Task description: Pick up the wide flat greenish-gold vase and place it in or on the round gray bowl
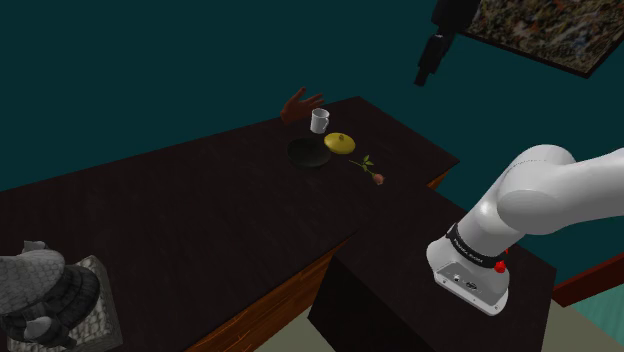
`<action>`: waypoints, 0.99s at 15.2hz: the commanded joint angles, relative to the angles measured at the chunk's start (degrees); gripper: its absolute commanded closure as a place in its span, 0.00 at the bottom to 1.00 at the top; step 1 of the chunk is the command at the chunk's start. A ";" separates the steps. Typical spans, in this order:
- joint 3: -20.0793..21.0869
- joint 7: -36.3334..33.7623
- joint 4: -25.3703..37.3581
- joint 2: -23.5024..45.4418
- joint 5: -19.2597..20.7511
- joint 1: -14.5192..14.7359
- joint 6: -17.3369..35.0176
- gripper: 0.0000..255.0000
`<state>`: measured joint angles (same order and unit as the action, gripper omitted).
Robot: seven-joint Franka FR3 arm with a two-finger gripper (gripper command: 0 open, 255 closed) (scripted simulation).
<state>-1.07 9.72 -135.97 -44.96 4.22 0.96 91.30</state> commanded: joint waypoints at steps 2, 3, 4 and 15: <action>-0.56 0.45 -0.76 1.09 0.40 -0.20 1.85 0.00; -1.12 0.89 -1.43 2.27 0.80 -0.40 3.71 0.00; -1.67 1.33 -2.04 3.52 1.18 -0.60 5.57 0.00; -7.65 6.09 -3.36 21.93 3.93 -2.48 25.45 0.00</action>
<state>-8.02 15.13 -139.95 -25.47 7.99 -1.32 114.79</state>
